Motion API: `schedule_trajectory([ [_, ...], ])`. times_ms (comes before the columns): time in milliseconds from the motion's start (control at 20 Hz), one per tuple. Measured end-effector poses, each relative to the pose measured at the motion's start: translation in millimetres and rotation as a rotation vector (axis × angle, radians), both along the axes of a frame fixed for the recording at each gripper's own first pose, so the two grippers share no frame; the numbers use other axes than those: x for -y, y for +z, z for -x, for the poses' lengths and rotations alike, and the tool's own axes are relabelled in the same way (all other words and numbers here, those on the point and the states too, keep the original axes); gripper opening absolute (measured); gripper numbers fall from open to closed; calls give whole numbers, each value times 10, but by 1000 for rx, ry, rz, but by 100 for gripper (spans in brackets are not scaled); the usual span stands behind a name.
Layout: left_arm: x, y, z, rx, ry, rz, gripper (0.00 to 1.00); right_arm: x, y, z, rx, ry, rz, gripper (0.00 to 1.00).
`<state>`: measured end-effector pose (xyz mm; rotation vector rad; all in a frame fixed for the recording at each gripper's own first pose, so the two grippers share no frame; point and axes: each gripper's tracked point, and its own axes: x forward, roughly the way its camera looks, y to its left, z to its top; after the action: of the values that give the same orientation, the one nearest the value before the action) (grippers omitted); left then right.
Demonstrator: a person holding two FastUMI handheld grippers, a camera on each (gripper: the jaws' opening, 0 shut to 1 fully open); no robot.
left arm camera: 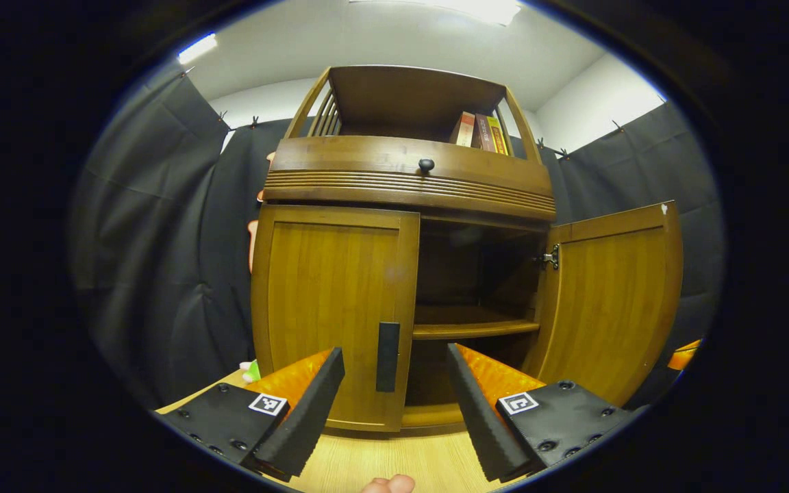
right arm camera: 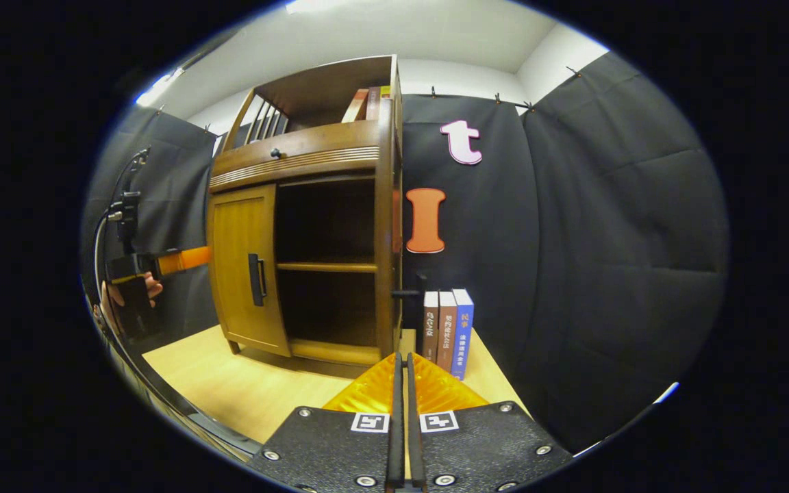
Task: Open the right door of the double-door shoe cabinet with the right hand, and open the left door with the left hand.
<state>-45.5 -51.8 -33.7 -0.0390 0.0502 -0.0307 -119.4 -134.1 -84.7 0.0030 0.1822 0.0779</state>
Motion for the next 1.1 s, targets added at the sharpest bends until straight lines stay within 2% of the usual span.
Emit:
schedule_trajectory([
  [200,-153,68,27,9,26,-18,94,-560,188,-103,37,63,-24,2],
  [350,-337,83,84,19,69,-31,95,-819,139,-312,42,91,30,3],
  [450,-458,54,122,9,98,-29,96,-1047,74,-475,21,120,-15,3],
  [500,-509,53,139,7,110,-27,97,-1099,112,-547,26,124,-44,12],
  [550,-563,43,148,5,124,-28,97,-1113,147,-620,34,114,-64,4],
  [700,-670,10,167,-3,149,-36,99,-1122,187,-769,49,80,-90,5],
  [750,-693,5,146,-4,153,-38,98,-1128,197,-796,54,75,-100,0],
  [800,-703,-1,128,-5,155,-39,96,-1096,191,-782,57,69,-105,24],
  [1100,-556,-187,-168,-30,113,-28,95,-960,91,-745,44,40,-52,95],
])
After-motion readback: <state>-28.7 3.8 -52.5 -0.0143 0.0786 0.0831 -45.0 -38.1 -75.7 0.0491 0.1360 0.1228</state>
